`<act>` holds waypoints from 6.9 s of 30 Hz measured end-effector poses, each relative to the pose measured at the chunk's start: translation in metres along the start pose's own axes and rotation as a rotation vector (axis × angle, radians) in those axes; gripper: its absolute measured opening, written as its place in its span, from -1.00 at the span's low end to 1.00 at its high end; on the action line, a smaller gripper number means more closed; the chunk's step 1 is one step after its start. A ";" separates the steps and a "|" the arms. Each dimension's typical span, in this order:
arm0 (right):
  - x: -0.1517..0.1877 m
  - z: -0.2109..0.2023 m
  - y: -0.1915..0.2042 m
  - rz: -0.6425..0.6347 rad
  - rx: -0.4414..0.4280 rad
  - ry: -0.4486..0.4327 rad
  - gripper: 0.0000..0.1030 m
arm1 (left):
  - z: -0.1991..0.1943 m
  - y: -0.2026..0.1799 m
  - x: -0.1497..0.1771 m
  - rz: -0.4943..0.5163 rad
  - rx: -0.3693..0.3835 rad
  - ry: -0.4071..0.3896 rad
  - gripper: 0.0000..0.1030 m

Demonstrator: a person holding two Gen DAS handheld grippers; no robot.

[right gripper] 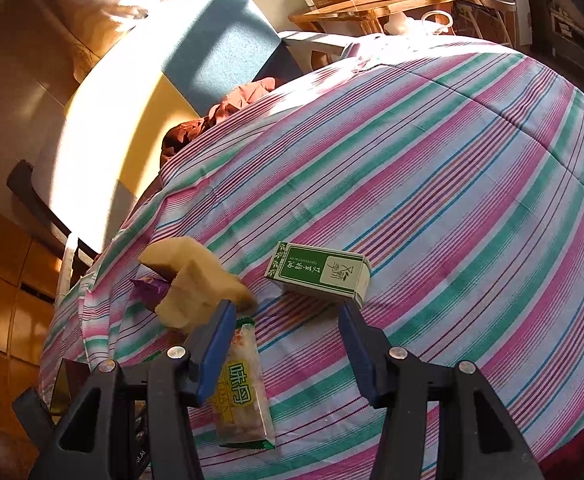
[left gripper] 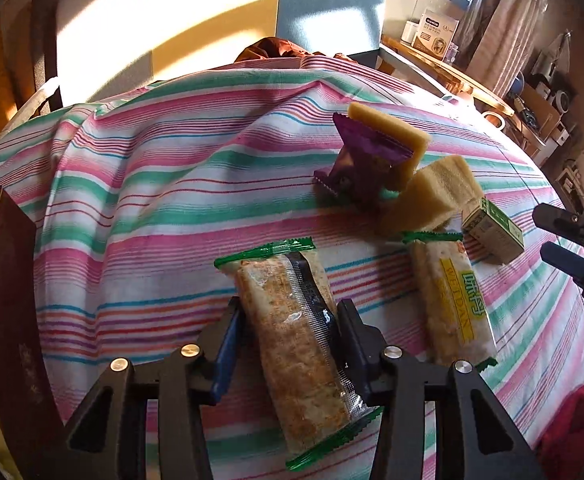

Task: Organize objects
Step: 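Grasp the yellow sponge with the right tool while the left tool lifts the cracker packet, then place the cracker packet in the tray with the left tool while the right tool carries the sponge, then lower the yellow sponge into the gold tray and open the right tool, then move both tools back from the tray to the remaining items, then grasp the purple packet with the left tool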

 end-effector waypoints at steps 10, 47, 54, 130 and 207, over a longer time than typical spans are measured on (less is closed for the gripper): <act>0.018 0.012 0.049 -0.229 -0.022 0.052 0.40 | -0.017 0.001 0.035 0.107 -0.037 -0.101 -0.13; -0.020 0.045 0.081 -0.410 0.059 -0.012 0.21 | -0.054 -0.001 0.039 0.068 0.053 -0.156 -0.31; -0.019 0.030 0.093 -0.445 0.019 -0.076 0.21 | -0.114 0.021 0.034 -0.010 0.085 -0.196 -0.31; 0.332 0.070 0.383 -1.112 -0.217 0.383 0.41 | -0.252 0.325 0.210 -0.559 -0.269 -0.268 0.34; 0.001 -0.013 -0.013 0.138 -0.042 -0.032 0.56 | -0.054 -0.010 -0.033 0.219 0.000 -0.163 0.47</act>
Point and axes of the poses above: each gripper's, at about its wrist camera, not at the fingertips, and z roughly the way its jaws point, y to its left, x to its underside, the point moved 6 cm from there along z, roughly the way its jaws point, and after that the axes turned 2 degrees about y, right-handed, at the moved point
